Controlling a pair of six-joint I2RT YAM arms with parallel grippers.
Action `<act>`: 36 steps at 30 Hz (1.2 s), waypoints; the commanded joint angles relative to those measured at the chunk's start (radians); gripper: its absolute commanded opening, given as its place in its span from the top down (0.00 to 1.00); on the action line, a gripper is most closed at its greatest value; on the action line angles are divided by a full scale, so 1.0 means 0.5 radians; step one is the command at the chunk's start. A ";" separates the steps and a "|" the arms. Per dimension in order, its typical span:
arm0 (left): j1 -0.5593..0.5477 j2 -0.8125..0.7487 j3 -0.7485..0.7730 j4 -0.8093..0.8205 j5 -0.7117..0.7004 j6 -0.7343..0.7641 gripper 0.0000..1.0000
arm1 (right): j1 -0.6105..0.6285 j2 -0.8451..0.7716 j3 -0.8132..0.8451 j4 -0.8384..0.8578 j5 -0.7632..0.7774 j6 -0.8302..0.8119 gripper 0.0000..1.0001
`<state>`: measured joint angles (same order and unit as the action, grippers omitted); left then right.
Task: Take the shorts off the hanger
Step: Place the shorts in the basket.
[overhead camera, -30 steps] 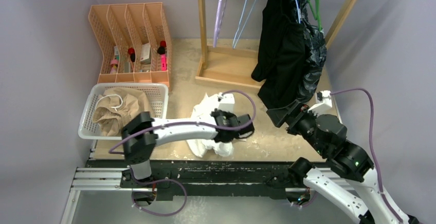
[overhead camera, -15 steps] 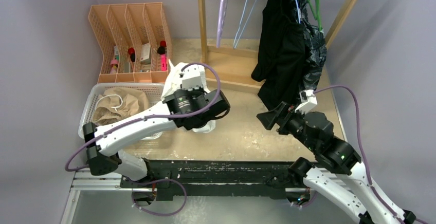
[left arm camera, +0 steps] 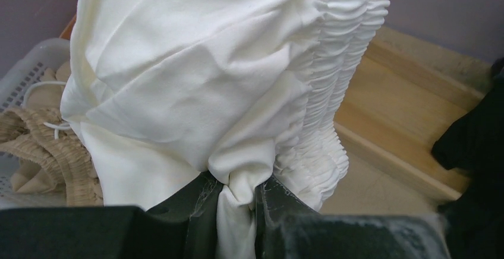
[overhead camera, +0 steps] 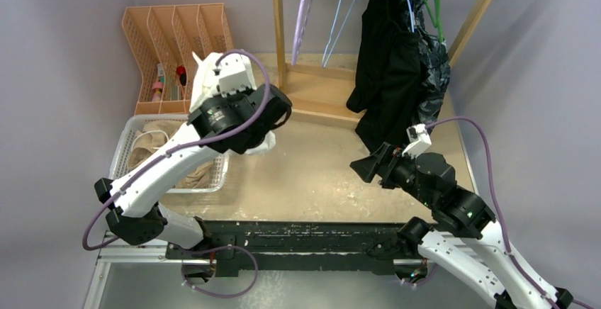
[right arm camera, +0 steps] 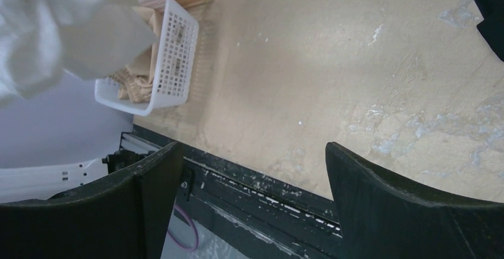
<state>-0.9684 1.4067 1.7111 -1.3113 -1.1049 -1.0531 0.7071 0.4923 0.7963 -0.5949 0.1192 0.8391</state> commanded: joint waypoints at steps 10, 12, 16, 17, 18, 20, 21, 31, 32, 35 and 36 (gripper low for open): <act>0.464 -0.063 0.106 -0.265 -0.278 0.060 1.00 | 0.010 -0.038 0.155 -0.157 -0.029 0.016 0.10; 0.623 -0.023 0.025 -0.183 -0.189 0.158 1.00 | 0.011 -0.042 0.127 -0.115 -0.045 0.021 0.10; 0.874 -0.049 -0.078 0.001 0.015 0.316 1.00 | 0.011 -0.007 0.107 -0.048 -0.090 0.028 0.11; 0.928 -0.079 -0.113 0.047 0.026 0.346 1.00 | 0.010 0.012 0.117 -0.029 -0.085 0.030 0.11; 1.008 -0.112 -0.166 0.116 0.071 0.397 1.00 | 0.011 0.028 0.127 -0.020 -0.085 0.025 0.11; 1.254 -0.181 -0.287 0.250 0.228 0.494 1.00 | 0.011 0.067 0.134 -0.015 -0.094 0.017 0.11; 1.395 -0.219 -0.355 0.316 0.319 0.543 1.00 | 0.010 0.079 0.134 -0.009 -0.097 0.011 0.11; 1.933 -0.327 -0.679 0.626 0.489 0.610 1.00 | 0.009 0.259 0.180 0.012 -0.195 -0.111 0.11; 1.934 -0.276 -0.700 0.637 0.529 0.600 1.00 | 0.009 0.279 0.184 0.021 -0.219 -0.130 0.11; 1.934 -0.222 -0.821 0.735 0.673 0.600 1.00 | 0.009 0.346 0.227 0.044 -0.202 -0.186 0.11; 1.934 -0.232 -0.885 0.783 0.743 0.607 1.00 | 0.009 0.361 0.239 0.040 -0.189 -0.212 0.11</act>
<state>-0.0063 1.2587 1.3560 -1.0508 -0.8558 -0.7803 0.7071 0.6434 0.8471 -0.6289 0.0330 0.7967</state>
